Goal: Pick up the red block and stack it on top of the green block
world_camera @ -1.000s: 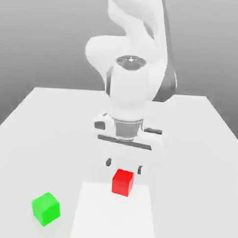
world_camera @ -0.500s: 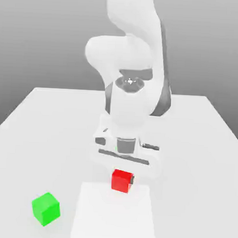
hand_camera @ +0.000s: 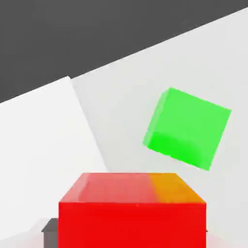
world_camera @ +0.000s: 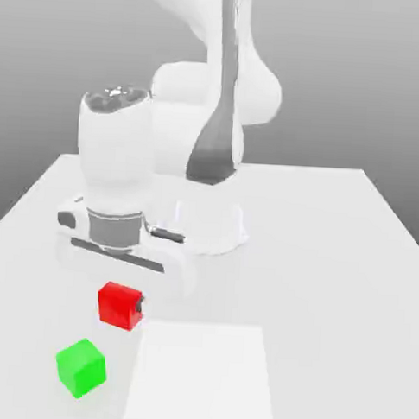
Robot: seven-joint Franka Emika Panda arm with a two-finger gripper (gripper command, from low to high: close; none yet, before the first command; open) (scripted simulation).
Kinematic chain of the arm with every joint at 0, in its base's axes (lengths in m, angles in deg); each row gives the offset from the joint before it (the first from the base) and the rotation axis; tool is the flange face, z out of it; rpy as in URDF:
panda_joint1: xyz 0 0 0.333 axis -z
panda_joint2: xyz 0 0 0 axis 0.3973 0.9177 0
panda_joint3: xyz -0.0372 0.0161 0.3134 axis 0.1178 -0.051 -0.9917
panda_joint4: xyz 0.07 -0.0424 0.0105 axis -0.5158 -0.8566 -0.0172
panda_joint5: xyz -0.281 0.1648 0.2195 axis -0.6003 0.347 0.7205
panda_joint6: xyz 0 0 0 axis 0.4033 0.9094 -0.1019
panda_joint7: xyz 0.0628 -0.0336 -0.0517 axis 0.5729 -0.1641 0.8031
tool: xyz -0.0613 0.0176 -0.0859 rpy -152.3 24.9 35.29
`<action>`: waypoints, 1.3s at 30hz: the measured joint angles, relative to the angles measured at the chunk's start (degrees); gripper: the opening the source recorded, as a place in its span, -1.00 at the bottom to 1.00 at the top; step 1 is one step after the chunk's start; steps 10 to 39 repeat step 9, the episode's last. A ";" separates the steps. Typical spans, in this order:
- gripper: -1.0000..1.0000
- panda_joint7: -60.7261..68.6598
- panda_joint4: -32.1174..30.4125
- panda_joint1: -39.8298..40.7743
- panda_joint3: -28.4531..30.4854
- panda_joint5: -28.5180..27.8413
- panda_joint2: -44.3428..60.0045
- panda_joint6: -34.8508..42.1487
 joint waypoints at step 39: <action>1.00 4.48 2.61 1.92 -1.53 3.23 10.70 -8.02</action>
